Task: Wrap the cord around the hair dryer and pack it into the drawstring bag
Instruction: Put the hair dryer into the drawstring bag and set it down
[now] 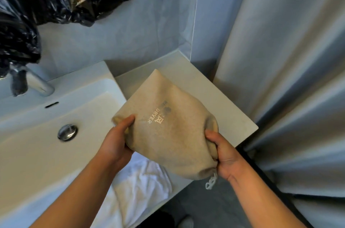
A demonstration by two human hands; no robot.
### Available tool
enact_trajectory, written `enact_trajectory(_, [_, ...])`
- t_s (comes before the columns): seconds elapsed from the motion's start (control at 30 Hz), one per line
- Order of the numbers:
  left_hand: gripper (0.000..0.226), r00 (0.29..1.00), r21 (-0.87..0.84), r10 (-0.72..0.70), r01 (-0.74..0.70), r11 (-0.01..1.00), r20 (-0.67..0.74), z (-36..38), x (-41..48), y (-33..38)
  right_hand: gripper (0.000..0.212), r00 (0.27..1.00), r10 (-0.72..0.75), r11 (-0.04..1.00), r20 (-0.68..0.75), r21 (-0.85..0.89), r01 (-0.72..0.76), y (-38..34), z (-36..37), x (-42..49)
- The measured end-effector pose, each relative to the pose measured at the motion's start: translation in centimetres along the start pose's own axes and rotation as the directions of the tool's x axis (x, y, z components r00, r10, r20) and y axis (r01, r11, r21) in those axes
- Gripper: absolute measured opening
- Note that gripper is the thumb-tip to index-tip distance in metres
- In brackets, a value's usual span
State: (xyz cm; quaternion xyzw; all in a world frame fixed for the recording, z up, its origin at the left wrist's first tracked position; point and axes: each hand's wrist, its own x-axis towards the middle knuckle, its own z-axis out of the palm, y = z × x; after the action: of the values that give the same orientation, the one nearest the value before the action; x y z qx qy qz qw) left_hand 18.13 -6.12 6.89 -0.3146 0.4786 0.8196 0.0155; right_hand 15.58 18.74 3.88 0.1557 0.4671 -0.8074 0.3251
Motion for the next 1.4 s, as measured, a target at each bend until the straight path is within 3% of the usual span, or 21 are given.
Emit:
enact_trajectory(0.13, [0.029,1.0,0.016,-0.007,0.006,1.0,0.026,2.0,1.6,-0.2,0.053,1.0,0.006,1.0,-0.026,-0.001,-0.006,-1.3,-1.7,0.9])
enact_trajectory(0.33, [0.023,0.998,-0.004,-0.02,0.021,1.0,0.054,5.2,5.1,-0.9,0.052,0.994,0.019,0.999,-0.104,-0.038,-0.023,-4.3,-3.7,3.6])
enact_trajectory(0.47, [0.038,0.996,-0.066,-0.085,0.087,0.994,0.021,6.9,8.6,-1.0,0.054,0.988,0.037,0.995,-0.151,-0.086,-0.051,-7.2,-4.5,6.3])
enact_trajectory(0.67, [0.026,0.992,-0.199,-0.117,0.103,0.975,-0.056,9.1,14.7,-1.4,0.067,0.986,0.063,0.981,-0.152,-0.174,-0.089,-11.5,-5.3,13.1])
enact_trajectory(0.83, [0.015,0.983,-0.289,-0.13,0.088,0.953,-0.127,10.1,18.3,-0.4,0.06,0.987,0.117,0.968,-0.11,-0.212,-0.138,-14.4,-4.9,18.3])
enact_trajectory(1.07, [0.022,0.974,-0.438,-0.131,0.037,0.898,-0.187,10.3,21.1,0.3,0.069,0.988,0.138,0.951,-0.067,-0.269,-0.151,-16.6,-4.0,23.1])
enact_trajectory(1.2, [0.026,0.964,-0.519,-0.134,-0.004,0.855,-0.228,10.4,22.5,-0.1,0.053,0.993,0.1,0.944,-0.055,-0.311,-0.112,-17.4,-3.2,25.7])
enact_trajectory(1.4, [0.026,0.934,-0.593,-0.129,-0.102,0.798,-0.334,10.5,25.1,-1.2,0.06,0.994,0.1,0.869,-0.049,-0.483,-0.111,-19.2,-2.1,31.4])
